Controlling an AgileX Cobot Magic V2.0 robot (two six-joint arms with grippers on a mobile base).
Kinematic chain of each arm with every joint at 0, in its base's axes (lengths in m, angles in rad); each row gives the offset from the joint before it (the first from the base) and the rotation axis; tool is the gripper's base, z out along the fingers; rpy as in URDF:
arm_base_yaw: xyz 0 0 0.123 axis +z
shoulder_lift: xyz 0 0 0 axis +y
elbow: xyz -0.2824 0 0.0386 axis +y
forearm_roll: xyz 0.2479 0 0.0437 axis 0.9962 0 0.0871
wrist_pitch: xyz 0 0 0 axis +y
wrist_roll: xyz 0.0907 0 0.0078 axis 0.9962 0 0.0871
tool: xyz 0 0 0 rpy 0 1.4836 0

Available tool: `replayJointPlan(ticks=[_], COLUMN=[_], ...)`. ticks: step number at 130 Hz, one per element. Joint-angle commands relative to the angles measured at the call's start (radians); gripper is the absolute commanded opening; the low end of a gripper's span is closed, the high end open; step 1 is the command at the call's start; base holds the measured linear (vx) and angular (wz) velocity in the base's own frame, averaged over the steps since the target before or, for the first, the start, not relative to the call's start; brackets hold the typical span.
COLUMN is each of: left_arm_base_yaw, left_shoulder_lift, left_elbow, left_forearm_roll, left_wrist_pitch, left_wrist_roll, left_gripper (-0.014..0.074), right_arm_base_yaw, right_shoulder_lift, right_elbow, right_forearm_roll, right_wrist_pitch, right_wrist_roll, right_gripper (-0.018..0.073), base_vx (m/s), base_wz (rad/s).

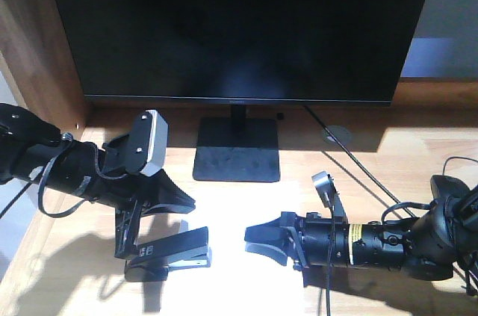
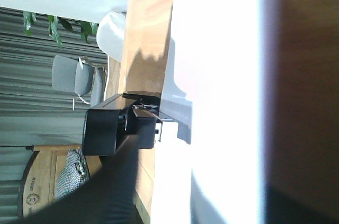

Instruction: Grab stapler and paper to desk for stapling

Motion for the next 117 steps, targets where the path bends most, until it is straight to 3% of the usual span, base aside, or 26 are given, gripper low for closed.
replayJointPlan(ticks=[1, 18, 36, 68, 92, 117], left_arm_base_yaw=[-0.003, -0.003, -0.003, -0.003, -0.003, -0.003], left_shoulder_lift=[-0.055, -0.061, -0.061, -0.061, -0.061, -0.061], left_elbow=[-0.020, -0.020, -0.020, -0.020, -0.020, -0.020], left_forearm_roll=[-0.049, -0.050, -0.049, -0.049, -0.041, 0.036], left_wrist_pitch=[0.017, 0.013, 0.014, 0.013, -0.063, -0.202], left_wrist_roll=[-0.009, -0.009, -0.010, -0.022, -0.134, -0.349], left_gripper=[-0.0006, -0.0006, -0.0006, -0.0006, -0.0006, -0.0006], right_arm_base_yaw=[0.000, 0.000, 0.000, 0.000, 0.000, 0.000], right_shoulder_lift=[-0.042, -0.053, -0.096, -0.221, -0.335, -0.488], right_elbow=[-0.014, -0.014, -0.014, -0.014, -0.014, -0.014], right_forearm_roll=[0.028, 0.027, 0.019, -0.042, -0.112, -0.197], right_wrist_pitch=[-0.084, -0.063, 0.032, 0.331, 0.568, 0.791], right_wrist_roll=[-0.012, -0.013, -0.019, -0.020, -0.020, -0.019], right_gripper=[0.0520, 0.0617, 0.0607, 0.0591, 0.0591, 0.0574], base_vx=[0.00, 0.00, 0.00, 0.00, 0.00, 0.00], base_wz=[0.00, 0.00, 0.00, 0.00, 0.00, 0.00])
